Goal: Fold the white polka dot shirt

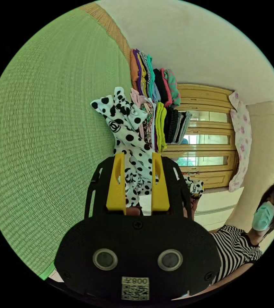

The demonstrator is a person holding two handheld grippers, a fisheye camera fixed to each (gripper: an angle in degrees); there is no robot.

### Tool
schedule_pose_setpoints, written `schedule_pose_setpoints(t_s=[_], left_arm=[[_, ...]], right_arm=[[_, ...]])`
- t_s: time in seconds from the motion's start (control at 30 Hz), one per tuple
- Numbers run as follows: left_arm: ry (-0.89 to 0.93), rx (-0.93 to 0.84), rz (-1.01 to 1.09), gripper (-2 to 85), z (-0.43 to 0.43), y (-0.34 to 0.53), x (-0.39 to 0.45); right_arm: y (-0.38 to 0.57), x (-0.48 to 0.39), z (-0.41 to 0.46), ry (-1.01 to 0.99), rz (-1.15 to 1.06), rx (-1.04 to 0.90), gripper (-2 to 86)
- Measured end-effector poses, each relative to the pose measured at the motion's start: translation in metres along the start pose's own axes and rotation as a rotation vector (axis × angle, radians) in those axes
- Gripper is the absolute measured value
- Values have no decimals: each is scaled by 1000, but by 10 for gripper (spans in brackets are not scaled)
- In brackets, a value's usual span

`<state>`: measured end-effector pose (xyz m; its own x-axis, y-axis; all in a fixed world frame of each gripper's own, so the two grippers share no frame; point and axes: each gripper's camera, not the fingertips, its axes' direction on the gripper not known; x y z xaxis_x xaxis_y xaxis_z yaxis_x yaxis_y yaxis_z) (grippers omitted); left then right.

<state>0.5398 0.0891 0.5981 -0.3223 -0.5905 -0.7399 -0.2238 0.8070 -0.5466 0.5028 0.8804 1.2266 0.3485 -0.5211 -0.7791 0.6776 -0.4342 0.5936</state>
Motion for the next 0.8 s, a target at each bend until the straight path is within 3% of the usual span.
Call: schedule_pose_setpoints(t_s=[0.3, 0.43, 0.8], left_arm=[[-24, 39, -218, 115, 2, -69, 16], [-28, 29, -250, 55, 4, -82, 40], [208, 219, -107, 26, -93, -18, 174]], right_arm=[[-20, -18, -23, -22, -26, 22, 7], [-25, -20, -31, -32, -23, 32, 6], [-28, -47, -53, -57, -77, 102, 7]])
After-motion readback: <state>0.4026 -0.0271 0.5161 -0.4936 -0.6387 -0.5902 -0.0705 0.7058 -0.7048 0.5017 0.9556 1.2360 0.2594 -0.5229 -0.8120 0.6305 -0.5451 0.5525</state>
